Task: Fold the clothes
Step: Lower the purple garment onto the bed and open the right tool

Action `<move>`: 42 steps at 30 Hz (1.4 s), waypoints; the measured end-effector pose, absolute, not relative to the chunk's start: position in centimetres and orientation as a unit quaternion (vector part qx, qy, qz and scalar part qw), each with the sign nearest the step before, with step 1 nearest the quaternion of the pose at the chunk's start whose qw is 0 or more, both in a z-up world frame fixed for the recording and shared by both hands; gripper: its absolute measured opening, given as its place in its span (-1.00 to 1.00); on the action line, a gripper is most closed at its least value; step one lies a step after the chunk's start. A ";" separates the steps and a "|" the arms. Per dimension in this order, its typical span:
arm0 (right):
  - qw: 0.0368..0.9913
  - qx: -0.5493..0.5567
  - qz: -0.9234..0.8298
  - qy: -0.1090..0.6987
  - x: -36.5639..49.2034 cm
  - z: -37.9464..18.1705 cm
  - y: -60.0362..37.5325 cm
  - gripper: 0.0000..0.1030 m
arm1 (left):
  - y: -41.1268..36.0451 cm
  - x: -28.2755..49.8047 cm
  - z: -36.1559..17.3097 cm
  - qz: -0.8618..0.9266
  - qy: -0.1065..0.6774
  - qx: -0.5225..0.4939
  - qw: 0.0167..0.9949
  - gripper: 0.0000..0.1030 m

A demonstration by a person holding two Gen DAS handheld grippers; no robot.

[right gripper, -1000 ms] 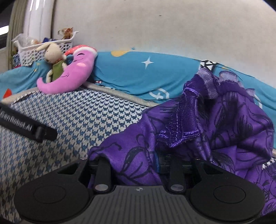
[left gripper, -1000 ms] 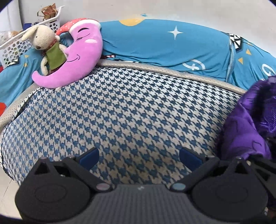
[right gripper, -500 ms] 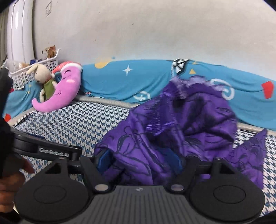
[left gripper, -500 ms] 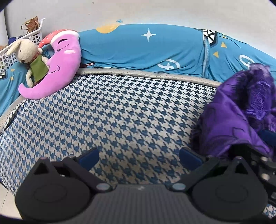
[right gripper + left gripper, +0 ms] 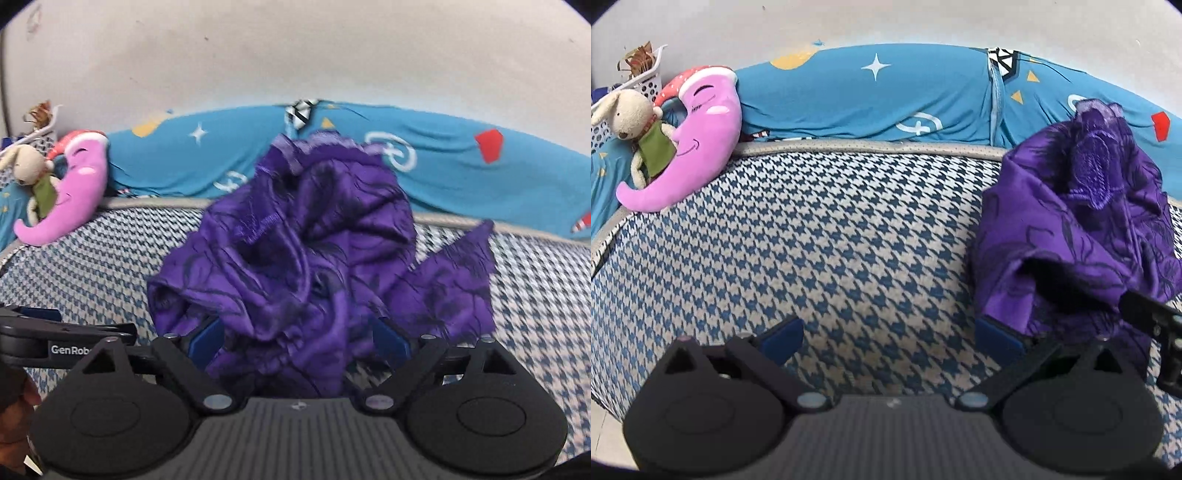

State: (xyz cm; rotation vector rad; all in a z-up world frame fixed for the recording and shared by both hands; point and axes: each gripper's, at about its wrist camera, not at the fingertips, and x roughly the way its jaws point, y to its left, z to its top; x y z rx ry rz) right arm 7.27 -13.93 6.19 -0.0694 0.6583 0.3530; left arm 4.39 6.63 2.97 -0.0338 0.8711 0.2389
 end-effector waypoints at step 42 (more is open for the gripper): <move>0.894 -0.015 0.113 0.432 4.9 4.7 -17.8 0.78 | 3.2 1.5 1.5 0.027 0.492 0.002 0.870 1.00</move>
